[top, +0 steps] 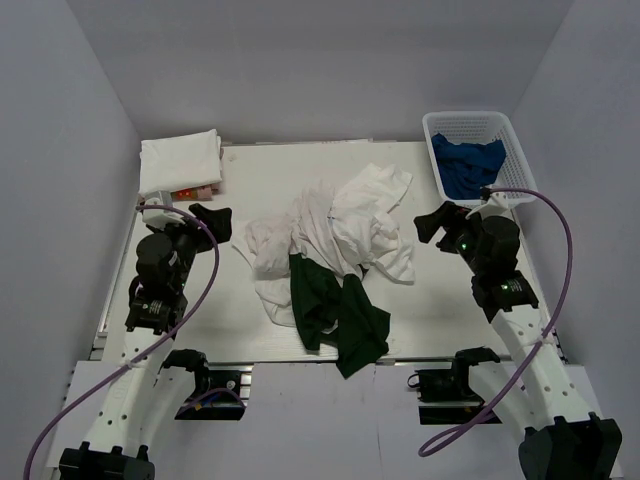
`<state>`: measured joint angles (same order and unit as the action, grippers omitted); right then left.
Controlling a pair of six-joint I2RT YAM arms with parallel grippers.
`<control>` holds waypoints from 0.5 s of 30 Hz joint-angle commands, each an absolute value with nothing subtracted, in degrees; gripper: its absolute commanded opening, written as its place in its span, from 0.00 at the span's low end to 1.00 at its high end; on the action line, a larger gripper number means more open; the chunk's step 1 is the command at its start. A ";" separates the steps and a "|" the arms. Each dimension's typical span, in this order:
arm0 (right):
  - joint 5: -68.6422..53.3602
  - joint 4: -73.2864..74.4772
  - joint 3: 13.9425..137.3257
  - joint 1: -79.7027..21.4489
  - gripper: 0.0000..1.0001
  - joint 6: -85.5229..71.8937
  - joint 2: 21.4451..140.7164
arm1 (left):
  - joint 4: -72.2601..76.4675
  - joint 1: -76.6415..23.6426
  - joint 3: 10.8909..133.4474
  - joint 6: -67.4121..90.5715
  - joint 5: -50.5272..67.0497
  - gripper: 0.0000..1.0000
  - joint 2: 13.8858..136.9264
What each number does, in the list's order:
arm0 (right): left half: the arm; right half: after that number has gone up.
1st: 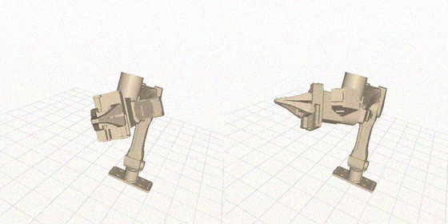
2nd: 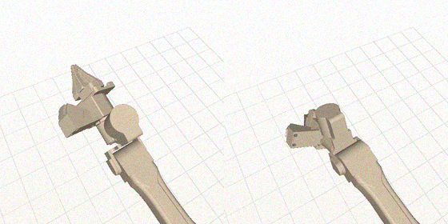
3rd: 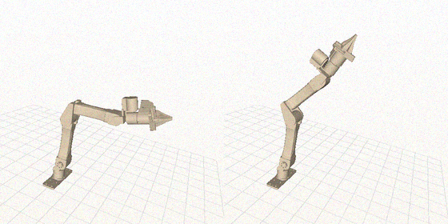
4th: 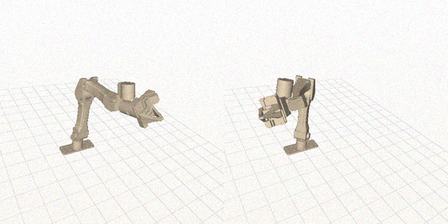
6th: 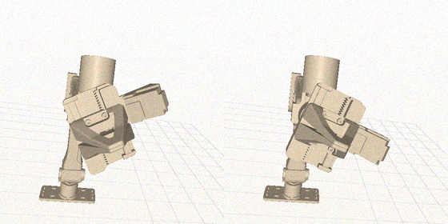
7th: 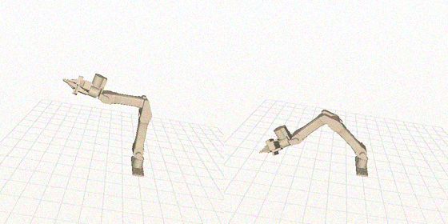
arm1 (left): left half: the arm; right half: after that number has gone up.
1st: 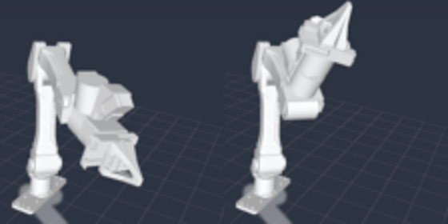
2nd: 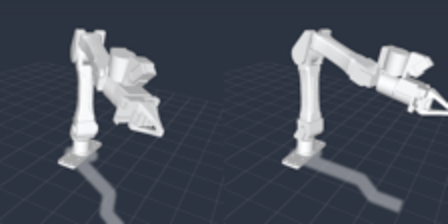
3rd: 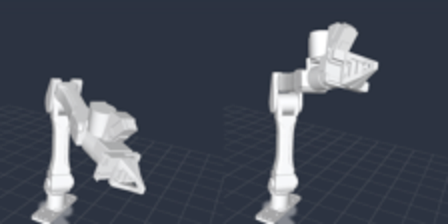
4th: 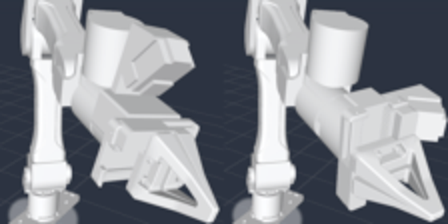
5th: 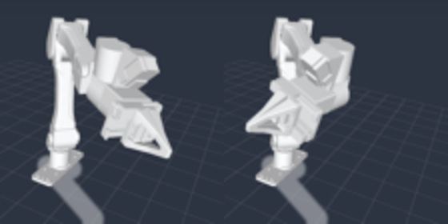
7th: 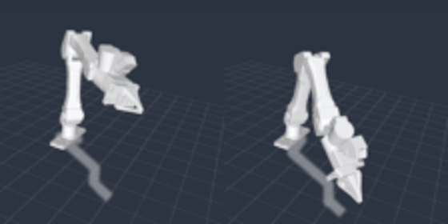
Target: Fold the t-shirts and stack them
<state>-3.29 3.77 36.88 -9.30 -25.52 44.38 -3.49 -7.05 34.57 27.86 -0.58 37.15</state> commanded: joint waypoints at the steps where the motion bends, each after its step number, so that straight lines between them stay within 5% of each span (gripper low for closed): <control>1: -6.24 2.99 38.06 -9.41 0.90 -25.31 44.65 | -3.08 -6.86 34.98 27.25 1.22 1.00 36.30; 11: -16.70 1.58 40.42 -14.32 0.90 -16.09 50.97 | -3.52 -6.86 34.98 25.49 2.99 1.00 38.85; 15: -8.29 3.43 42.80 -24.75 0.90 -13.98 57.54 | -3.52 -6.86 34.98 25.49 4.30 1.00 38.85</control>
<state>-10.96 3.55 39.18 -18.76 -17.52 55.02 -3.46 -7.05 34.54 26.33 2.46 39.22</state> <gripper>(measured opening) 0.905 0.995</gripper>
